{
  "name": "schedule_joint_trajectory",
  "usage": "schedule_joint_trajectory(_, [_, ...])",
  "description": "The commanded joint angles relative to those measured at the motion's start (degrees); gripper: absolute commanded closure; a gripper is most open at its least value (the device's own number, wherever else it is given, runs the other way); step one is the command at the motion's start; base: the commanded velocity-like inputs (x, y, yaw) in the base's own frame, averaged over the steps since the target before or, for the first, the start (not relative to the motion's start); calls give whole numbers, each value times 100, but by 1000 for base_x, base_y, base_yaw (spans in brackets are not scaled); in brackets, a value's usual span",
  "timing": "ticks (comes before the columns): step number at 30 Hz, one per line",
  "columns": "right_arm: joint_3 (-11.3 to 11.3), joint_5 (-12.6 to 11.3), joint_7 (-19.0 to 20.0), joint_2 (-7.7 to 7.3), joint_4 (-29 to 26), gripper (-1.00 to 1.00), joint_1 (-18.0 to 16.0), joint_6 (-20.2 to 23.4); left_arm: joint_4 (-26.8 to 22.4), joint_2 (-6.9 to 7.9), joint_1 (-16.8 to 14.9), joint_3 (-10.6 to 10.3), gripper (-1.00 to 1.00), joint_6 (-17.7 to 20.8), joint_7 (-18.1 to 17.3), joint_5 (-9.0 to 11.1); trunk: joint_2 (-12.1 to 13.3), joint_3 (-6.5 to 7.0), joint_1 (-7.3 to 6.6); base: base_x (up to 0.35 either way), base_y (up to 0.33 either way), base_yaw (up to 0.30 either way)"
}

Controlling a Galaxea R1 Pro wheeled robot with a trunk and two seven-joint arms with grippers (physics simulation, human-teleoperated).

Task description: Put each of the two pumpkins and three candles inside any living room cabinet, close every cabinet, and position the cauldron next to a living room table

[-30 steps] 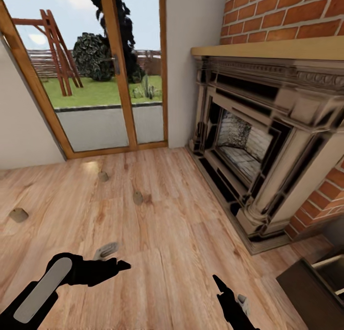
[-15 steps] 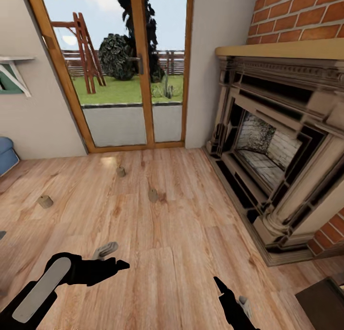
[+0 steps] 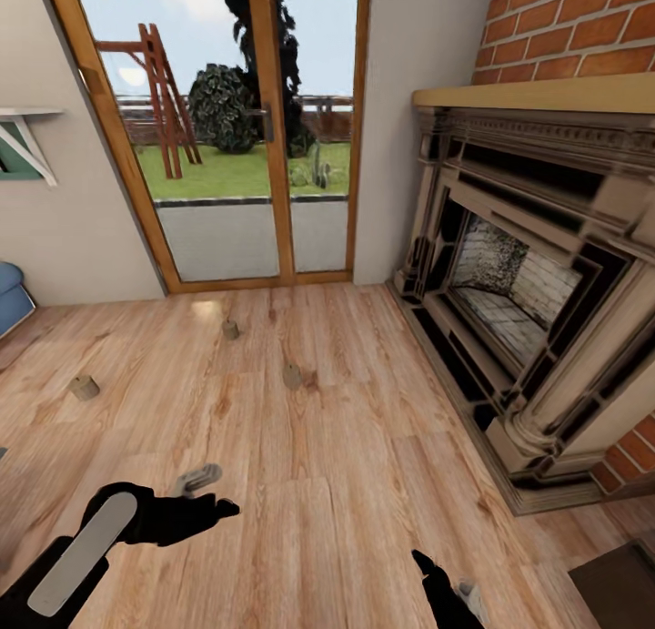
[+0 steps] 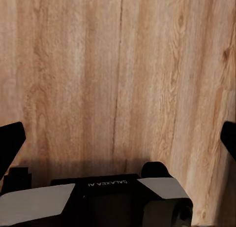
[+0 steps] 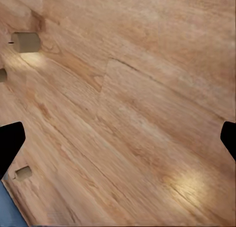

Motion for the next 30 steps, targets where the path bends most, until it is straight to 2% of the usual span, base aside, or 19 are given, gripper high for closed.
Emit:
schedule_joint_trajectory(1, [99,10,-307,1,-9,-100,-5,16,-1,-11,-5,-10,-100,-8,61,-181,-3,-5,0,7,1,0])
schedule_joint_trajectory(3, [339,252,-917,15,-35,-100,-5,-19,12,-38,-11,-10,-100,-55,64,-668,-3,-5,0,4,1,0])
schedule_joint_trajectory(5, [720,605,-1497,34,-46,-100,-5,-72,56,-53,-16,-10,-100,-161,69,-1025,-3,-5,0,2,0,0])
schedule_joint_trajectory(7, [1100,942,-2156,52,-55,-100,-8,-141,242,-67,-23,-13,-100,-336,71,-1202,-3,-5,0,0,0,0])
schedule_joint_trajectory(8, [1293,1109,-2713,71,-89,-100,-15,-221,465,-76,-43,-16,-100,-442,72,-1276,-3,-5,0,0,0,0])
schedule_joint_trajectory(10, [1451,1230,-3439,117,-286,-100,-20,-440,792,-81,-144,-18,-100,-516,72,-1379,-3,-5,0,0,0,0])
schedule_joint_trajectory(11, [1491,1256,-3607,126,-353,-100,-20,-503,871,-84,-174,-18,-100,-527,72,-1412,-3,-5,0,0,0,0])
schedule_joint_trajectory(14, [1864,1547,-4442,156,-663,-100,-22,-790,1306,-111,-322,-19,-100,-650,72,-1718,-3,-5,0,0,0,0])
schedule_joint_trajectory(16, [2062,1753,-4700,196,-739,-100,-22,-872,1488,-167,-385,-19,-100,-816,73,-1961,-3,-5,0,0,0,0])
schedule_joint_trajectory(18, [2152,1880,-4801,266,-770,-100,-22,-912,1575,-202,-415,-21,-100,-915,73,-2169,-3,-5,0,0,0,0])
schedule_joint_trajectory(20, [2194,1937,-4836,304,-786,-100,-23,-957,1611,-216,-428,-25,-100,-956,73,-2275,-3,-5,0,0,0,0])
schedule_joint_trajectory(22, [2264,2048,-4845,328,-791,-100,-23,-1144,1627,-221,-434,-27,-100,-975,67,-2328,-3,-5,0,0,0,0])
schedule_joint_trajectory(26, [2497,2471,-4860,376,-792,-100,-23,-1376,1634,-207,-438,-31,-100,-990,67,-2355,-3,-5,0,0,0,0])
schedule_joint_trajectory(30, [2571,2641,-4894,438,-792,-100,-23,-1370,1635,-173,-443,-27,-100,-1013,122,-2427,-3,-5,0,0,0,0])
